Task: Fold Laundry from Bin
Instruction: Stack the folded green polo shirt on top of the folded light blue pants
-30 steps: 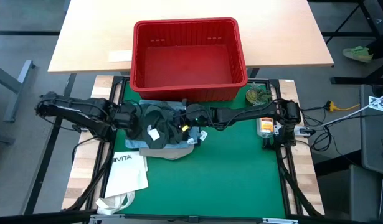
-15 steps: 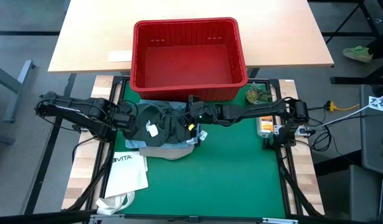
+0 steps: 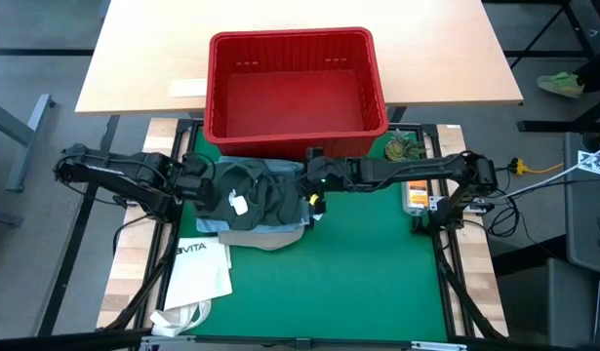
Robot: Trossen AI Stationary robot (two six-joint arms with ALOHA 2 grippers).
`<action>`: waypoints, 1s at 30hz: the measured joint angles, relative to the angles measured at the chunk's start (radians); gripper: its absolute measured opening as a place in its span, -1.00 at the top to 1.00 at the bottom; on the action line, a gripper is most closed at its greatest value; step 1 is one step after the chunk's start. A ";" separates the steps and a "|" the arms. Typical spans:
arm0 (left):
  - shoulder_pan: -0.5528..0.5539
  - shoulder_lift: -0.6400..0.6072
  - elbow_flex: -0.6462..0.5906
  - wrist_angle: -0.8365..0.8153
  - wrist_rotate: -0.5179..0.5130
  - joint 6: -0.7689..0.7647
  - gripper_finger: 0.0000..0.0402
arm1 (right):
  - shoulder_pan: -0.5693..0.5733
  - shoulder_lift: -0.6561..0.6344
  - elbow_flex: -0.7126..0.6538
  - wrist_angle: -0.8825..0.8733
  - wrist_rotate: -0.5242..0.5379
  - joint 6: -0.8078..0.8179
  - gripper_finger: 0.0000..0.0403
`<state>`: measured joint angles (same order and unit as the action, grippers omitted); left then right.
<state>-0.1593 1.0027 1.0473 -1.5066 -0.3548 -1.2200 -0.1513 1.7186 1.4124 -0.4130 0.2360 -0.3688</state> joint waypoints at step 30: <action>0.037 0.336 -0.039 0.898 -0.255 0.268 0.33 | 0.001 -0.073 0.000 -0.051 0.050 -0.269 0.04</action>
<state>-0.1220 1.3385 1.0088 -0.6091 -0.6103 -0.9521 -0.1501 1.6451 1.4124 -0.4645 0.2863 -0.6375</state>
